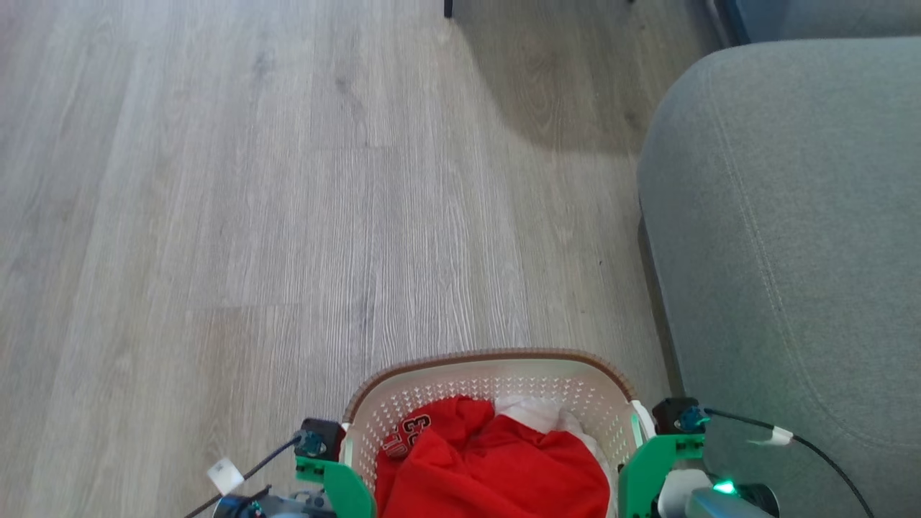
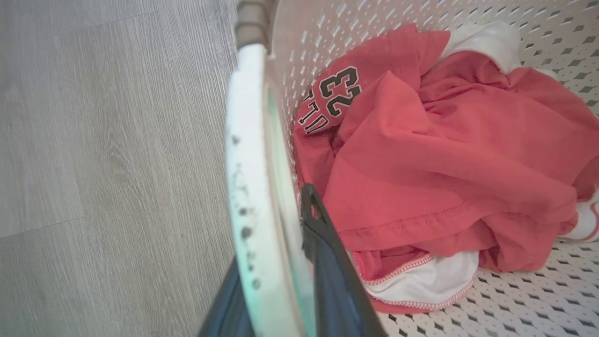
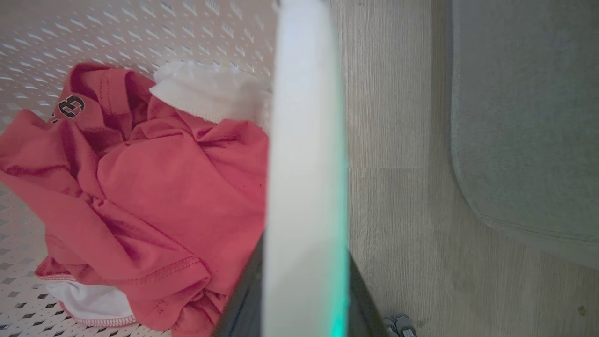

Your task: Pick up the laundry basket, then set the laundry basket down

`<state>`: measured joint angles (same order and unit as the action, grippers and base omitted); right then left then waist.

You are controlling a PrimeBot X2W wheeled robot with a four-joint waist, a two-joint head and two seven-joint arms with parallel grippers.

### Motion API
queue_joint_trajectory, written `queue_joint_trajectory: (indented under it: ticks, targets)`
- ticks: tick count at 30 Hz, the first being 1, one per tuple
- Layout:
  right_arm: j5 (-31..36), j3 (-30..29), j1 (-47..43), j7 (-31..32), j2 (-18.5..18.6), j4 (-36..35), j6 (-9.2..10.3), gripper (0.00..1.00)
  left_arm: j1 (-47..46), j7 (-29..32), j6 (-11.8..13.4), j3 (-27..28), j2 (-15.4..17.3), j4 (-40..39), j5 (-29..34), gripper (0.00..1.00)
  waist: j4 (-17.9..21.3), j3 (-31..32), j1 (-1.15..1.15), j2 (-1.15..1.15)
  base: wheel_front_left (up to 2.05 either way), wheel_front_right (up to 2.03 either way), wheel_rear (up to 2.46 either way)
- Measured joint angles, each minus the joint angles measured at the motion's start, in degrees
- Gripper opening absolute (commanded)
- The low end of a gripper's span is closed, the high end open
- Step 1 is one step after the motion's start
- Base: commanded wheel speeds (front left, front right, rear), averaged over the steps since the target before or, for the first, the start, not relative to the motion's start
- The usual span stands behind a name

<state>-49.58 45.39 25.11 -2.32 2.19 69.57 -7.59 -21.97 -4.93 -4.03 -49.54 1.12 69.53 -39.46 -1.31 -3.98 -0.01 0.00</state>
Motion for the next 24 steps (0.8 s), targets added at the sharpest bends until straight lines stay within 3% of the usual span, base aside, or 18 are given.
queue_joint_trajectory:
  ticks: [24]
  targets:
    - [-6.8,6.8,0.0,-0.5,0.0,0.5,0.00,0.00,0.0,0.0,-0.5,-3.6,0.1,1.7,-3.0,0.00,0.1,1.7,0.00,0.00,0.00,0.00,0.00]
